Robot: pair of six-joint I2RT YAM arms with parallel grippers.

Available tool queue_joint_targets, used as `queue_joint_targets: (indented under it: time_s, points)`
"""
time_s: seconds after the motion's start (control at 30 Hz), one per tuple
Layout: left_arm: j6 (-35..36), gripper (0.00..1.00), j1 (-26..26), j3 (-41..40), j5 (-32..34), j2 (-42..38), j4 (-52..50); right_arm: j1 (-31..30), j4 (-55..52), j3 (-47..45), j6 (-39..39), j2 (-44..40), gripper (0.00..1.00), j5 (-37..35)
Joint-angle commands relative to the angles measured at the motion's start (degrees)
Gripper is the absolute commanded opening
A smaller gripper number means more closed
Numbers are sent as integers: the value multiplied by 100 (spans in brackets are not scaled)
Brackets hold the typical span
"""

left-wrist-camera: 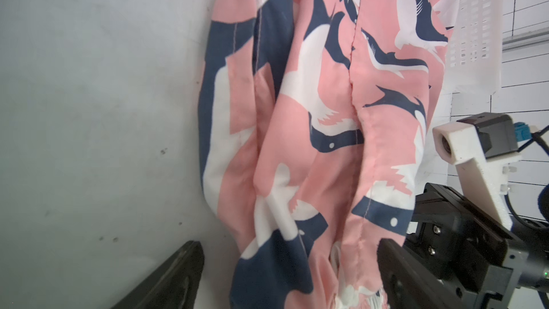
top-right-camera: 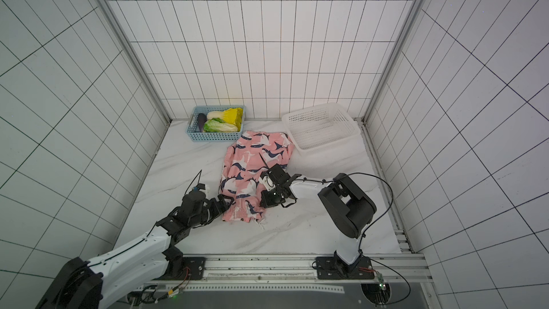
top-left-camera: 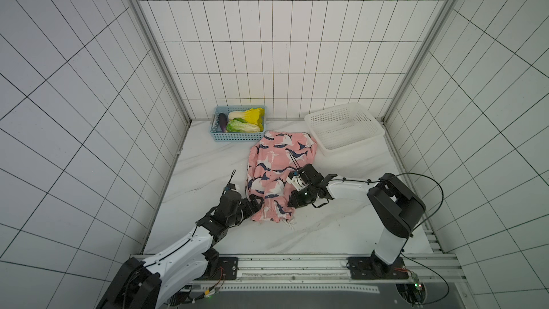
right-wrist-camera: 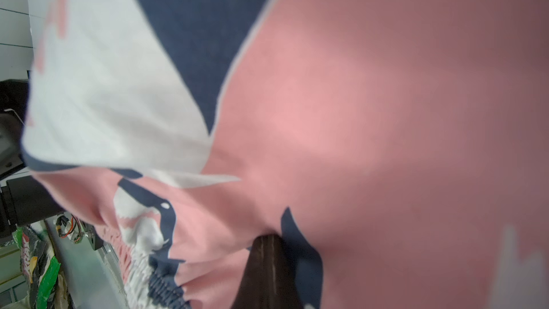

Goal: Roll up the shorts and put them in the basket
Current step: Roll the shorts at the center of the board.

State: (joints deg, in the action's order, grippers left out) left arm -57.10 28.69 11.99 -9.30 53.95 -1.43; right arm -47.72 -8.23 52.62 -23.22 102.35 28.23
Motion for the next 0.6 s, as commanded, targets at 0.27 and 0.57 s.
queue_joint_targets:
  time_s: [0.27,0.57]
  points:
    - [196,73,-43,163,-737,1800,1572,149,-22,-255,-113,349,0,-262]
    - [419,0,-54,657,-394,1056,485,168,-357,-84,150,127,0,-314]
